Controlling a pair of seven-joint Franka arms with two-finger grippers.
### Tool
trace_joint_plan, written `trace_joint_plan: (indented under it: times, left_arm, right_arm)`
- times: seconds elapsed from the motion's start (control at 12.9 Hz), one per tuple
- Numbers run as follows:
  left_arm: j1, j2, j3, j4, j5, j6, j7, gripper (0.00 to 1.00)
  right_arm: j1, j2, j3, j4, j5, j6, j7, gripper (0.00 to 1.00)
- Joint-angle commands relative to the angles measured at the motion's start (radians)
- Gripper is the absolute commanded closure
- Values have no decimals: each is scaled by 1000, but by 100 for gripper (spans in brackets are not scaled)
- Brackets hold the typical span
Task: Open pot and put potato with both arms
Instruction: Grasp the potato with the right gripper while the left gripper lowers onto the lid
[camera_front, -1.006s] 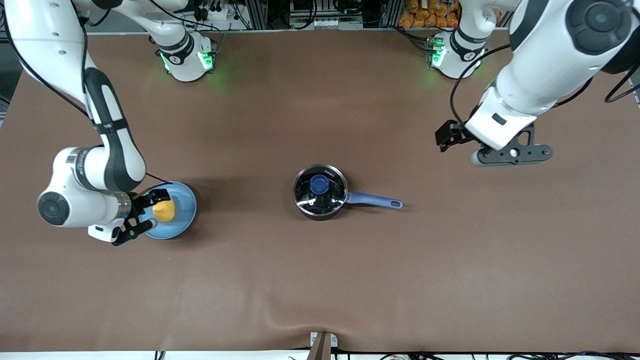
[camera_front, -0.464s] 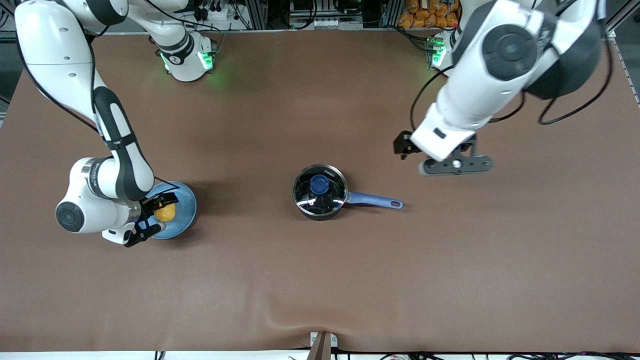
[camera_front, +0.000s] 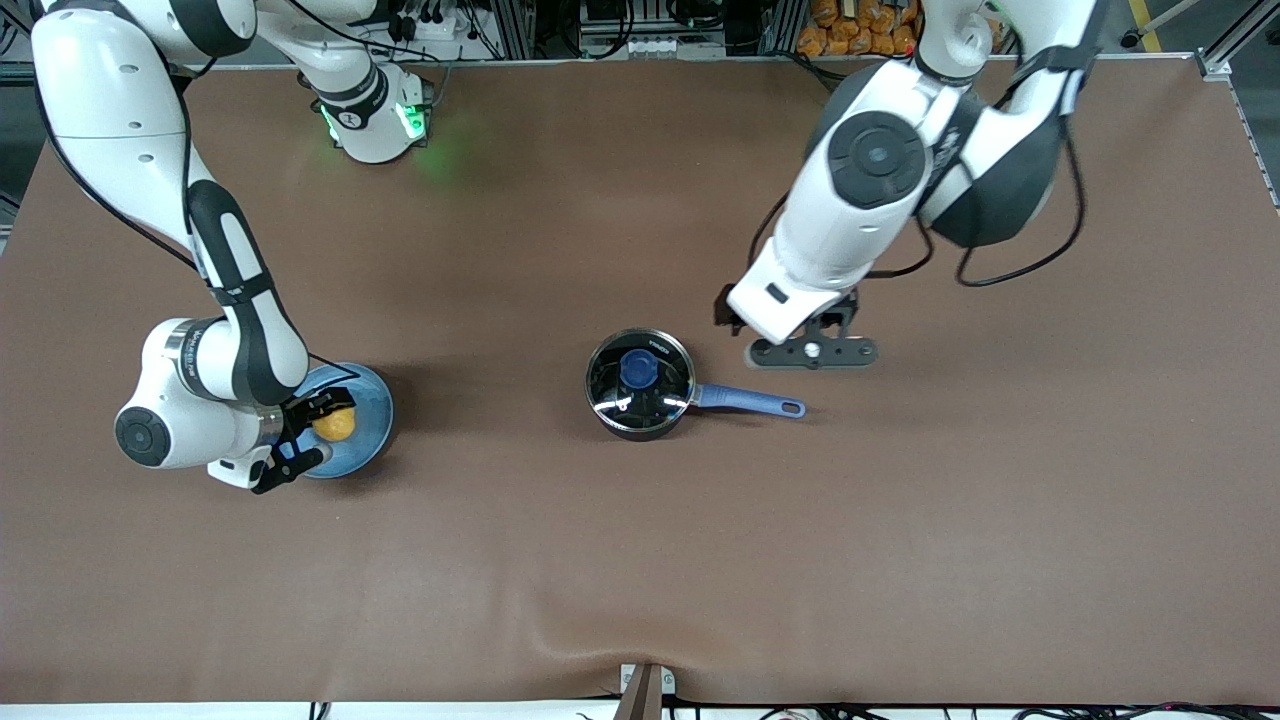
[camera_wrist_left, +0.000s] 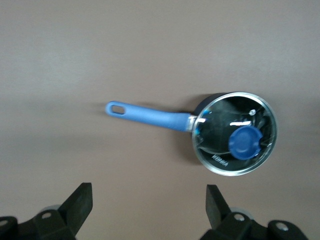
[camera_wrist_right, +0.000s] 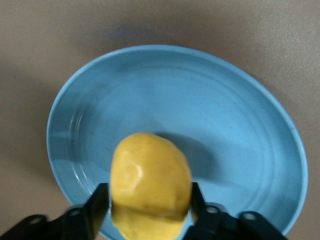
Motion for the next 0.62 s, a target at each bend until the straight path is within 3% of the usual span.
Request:
trace_joint_plan:
  times: [0.0,0.54]
  left_arm:
    - [-61,71,10,33,-8,71,-37,0]
    - [-156,220,15,35,-6,283,-29,0]
  right_arm:
    - [-8,3,8,28,11,1,-36,100]
    - [17,-22,34,146,12,-25,-24,100]
